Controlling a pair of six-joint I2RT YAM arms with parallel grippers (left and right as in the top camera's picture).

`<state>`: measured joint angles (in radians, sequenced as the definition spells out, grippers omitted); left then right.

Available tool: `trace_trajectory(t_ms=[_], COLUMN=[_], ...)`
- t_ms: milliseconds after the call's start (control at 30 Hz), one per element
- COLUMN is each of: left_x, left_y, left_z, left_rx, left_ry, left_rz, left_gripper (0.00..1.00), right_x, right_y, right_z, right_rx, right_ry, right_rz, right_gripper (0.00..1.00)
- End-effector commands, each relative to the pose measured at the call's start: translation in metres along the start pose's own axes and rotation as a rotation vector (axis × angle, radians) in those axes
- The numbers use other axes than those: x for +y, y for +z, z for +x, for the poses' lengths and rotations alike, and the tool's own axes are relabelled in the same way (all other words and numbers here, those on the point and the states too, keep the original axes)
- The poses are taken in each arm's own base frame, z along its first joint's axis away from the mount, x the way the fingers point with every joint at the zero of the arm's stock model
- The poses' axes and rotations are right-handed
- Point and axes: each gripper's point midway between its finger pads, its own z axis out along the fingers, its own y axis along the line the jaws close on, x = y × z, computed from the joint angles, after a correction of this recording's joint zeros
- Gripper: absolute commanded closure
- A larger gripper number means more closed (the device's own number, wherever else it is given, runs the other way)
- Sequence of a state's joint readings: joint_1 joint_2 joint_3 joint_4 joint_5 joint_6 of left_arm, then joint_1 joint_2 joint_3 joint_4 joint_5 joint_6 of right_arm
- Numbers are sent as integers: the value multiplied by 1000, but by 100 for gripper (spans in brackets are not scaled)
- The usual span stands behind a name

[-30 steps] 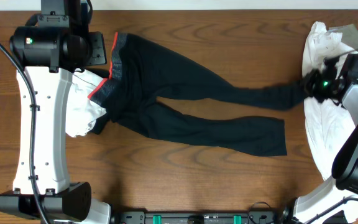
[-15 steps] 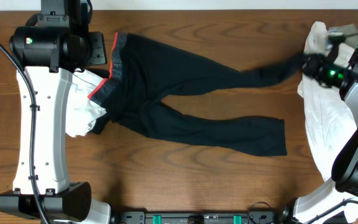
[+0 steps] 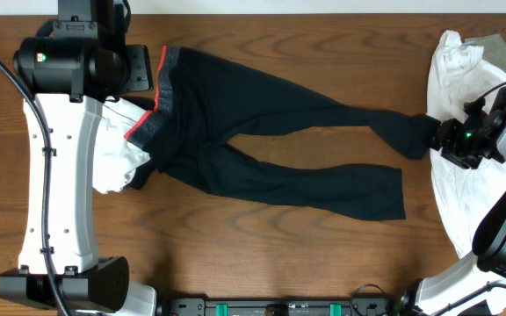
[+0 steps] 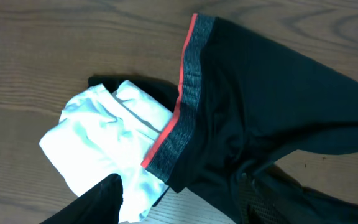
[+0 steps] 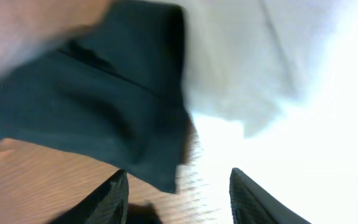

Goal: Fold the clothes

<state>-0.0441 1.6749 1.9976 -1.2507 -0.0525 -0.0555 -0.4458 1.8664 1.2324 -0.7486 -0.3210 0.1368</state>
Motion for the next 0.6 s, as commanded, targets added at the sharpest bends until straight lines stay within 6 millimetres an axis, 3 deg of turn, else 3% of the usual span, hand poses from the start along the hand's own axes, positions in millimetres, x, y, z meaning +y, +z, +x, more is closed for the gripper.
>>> trace_trajectory(t_ms=[0, 200, 400, 567], left_x=[0, 1, 1, 1], left_y=[-2, -3, -3, -3], left_z=[1, 9, 11, 11], left_rx=[4, 33, 42, 42], left_ry=[-4, 0, 1, 1], left_rz=[0, -4, -5, -5], left_gripper=[38, 30, 29, 28], right_x=[-12, 42, 31, 27], right_y=[-8, -14, -12, -1], right_z=[-1, 7, 2, 9], right_rx=[-12, 14, 2, 17], right_ry=[13, -122, -25, -4], right_rz=[71, -243, -165, -98], right_gripper=[49, 44, 47, 48])
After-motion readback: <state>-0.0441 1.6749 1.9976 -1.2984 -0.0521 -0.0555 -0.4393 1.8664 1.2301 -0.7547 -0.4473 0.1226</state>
